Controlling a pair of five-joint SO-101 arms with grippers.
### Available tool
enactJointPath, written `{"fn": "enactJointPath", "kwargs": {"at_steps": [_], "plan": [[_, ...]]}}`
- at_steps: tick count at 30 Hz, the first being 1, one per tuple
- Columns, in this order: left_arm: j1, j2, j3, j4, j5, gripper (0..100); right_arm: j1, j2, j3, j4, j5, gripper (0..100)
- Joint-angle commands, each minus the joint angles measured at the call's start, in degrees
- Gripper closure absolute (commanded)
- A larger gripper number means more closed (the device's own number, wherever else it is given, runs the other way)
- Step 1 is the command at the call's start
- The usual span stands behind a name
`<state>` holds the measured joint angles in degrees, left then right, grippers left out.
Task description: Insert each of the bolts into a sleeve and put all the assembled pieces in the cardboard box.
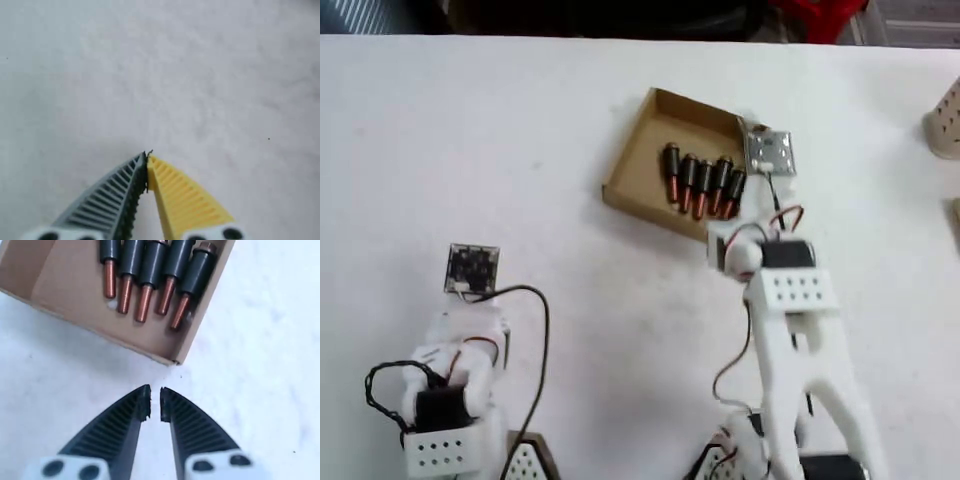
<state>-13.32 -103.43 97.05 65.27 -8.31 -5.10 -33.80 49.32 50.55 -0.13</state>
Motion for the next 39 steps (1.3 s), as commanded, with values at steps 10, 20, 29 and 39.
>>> {"fn": "enactJointPath", "kwargs": {"at_steps": [10, 20, 29, 39], "plan": [[0.6, -0.7, 0.0, 0.2, -0.4, 98, 0.0, -32.2, 26.5, -6.3, 0.1, 98.1], [0.6, -0.7, 0.0, 4.0, 0.0, 98, 0.2, -49.4, 47.9, -22.5, 0.1, 98.1], [0.6, -0.8, 0.0, 8.5, 0.0, 98, 1.5, -55.2, 47.8, -5.9, 0.9, 98.1], [0.6, -0.8, 0.0, 8.5, 0.0, 98, 1.5, -55.6, 45.8, 8.0, 15.7, 98.1]]}}
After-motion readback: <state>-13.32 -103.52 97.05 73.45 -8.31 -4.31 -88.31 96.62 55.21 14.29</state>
